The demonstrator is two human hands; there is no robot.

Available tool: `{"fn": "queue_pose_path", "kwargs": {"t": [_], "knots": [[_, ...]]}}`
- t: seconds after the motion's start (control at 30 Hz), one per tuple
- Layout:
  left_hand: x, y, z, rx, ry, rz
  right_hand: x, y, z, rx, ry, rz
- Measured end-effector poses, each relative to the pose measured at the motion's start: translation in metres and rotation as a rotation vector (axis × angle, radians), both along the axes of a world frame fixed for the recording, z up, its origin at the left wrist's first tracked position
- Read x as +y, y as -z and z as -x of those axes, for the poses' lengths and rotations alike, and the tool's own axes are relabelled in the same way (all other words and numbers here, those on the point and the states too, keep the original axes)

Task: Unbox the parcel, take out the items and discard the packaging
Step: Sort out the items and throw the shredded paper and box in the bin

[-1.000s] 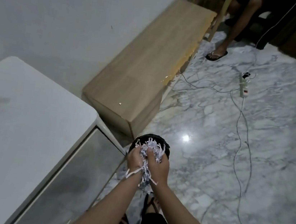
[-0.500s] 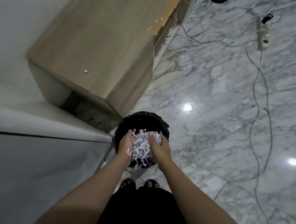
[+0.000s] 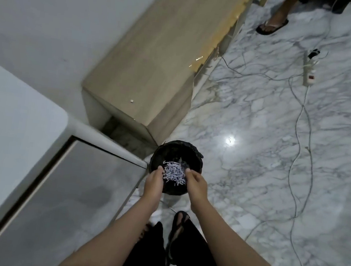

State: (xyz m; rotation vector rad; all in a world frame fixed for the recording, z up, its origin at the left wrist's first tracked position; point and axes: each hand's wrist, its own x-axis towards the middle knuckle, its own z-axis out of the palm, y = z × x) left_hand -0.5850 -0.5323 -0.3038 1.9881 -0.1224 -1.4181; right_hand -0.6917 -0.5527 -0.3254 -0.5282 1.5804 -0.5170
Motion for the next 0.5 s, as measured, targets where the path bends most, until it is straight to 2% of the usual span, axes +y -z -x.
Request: {"fn": "queue_pose_path", "kwargs": {"t": [0.2, 0.37, 0.5], "knots": [[0.059, -0.109, -0.005, -0.202, 0.02, 0.236, 0.031, -0.115, -0.022, 0.041, -0.077, 0.239], [0.14, -0.178, -0.039, -0.398, -0.154, 0.432, 0.085, -0.194, -0.065, -0.019, -0.228, 0.569], [0.228, -0.205, -0.085, -0.59, -0.316, 0.483, 0.151, -0.227, -0.125, -0.099, -0.383, 0.747]]}}
